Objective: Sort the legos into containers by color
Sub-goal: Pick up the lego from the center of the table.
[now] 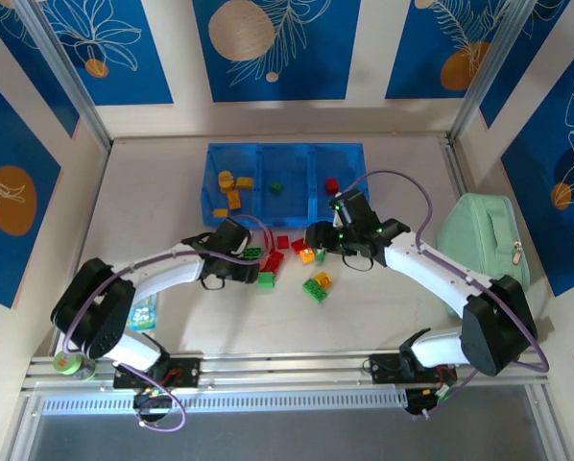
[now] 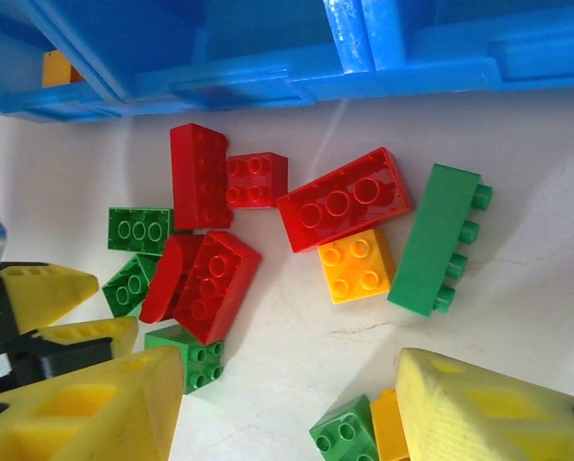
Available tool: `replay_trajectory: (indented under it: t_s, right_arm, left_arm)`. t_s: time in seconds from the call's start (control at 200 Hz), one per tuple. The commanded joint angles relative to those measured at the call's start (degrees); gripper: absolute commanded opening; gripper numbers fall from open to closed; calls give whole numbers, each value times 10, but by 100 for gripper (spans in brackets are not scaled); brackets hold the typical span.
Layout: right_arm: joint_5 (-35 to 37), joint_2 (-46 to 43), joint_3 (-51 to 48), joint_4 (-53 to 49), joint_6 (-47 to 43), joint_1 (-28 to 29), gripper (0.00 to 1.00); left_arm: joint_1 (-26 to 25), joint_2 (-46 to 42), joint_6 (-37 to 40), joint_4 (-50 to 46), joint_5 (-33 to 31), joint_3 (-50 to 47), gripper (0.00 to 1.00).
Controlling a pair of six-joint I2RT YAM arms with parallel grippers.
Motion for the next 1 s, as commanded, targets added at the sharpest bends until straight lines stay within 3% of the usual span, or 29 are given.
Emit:
replay_trajectory:
  t_s: [0.0, 0.22, 0.415, 0.555, 0.815, 0.996]
  right_arm:
    - [-21, 6, -9, 14, 13, -2, 61]
    - [-19, 4, -12, 15, 13, -3, 61]
    - [-18, 6, -20, 22, 17, -7, 60]
    - [-18, 4, -24, 25, 19, -9, 60]
    - [-19, 0, -33, 29, 19, -18, 60]
    - [-24, -7, -43, 35, 20, -29, 59]
  left_arm:
    - [6, 22, 18, 4, 9, 19, 64]
    - [5, 53, 10, 9, 22, 29, 58]
    - [-1, 58, 1, 7, 27, 35, 40]
    - [-6, 35, -2, -4, 19, 33, 32]
    - [-17, -51, -22, -25, 18, 18, 28]
    - [-17, -87, -15, -58, 6, 61, 28]
